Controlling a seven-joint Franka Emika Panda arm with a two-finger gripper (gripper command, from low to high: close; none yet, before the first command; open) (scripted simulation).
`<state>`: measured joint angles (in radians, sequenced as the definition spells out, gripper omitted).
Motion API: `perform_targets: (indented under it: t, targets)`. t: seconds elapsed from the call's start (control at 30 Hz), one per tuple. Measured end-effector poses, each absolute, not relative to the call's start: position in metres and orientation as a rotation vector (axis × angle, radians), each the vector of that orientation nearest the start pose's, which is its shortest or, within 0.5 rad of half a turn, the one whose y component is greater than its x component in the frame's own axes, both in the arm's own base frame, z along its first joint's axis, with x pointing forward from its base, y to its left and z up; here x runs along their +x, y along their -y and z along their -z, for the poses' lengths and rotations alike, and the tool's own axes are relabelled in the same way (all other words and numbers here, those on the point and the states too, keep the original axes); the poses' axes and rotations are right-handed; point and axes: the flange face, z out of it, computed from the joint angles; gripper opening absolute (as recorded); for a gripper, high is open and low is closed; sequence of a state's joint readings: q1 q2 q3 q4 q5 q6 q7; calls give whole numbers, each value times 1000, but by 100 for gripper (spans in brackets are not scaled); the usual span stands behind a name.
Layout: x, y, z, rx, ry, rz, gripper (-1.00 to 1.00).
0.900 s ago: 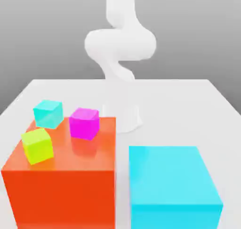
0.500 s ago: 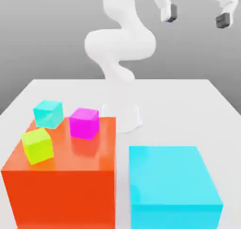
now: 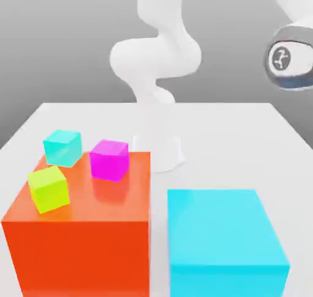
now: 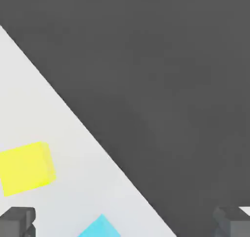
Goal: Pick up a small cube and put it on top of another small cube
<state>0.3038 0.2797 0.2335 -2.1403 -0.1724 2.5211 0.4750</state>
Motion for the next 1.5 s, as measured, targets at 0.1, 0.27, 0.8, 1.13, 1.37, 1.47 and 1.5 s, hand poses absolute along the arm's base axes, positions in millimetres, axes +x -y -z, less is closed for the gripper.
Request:
perform_targets:
  t: [0.1,0.27,0.8,1.13,1.37,1.47,1.5]
  targets:
    - [482,-324,-234,-3104,444,80,0]
    - [467,-343,-151,-3092,552,3,0]
    - [491,-279,-240,-3161,186,12,-100]
    - [498,-84,-353,-3058,-918,28,-100]
    - [447,10,-415,-2768,-1558,22,-100]
    - [418,48,-436,-2588,-1814,13,-100]
    - [407,60,-442,-2522,-1895,9,-100]
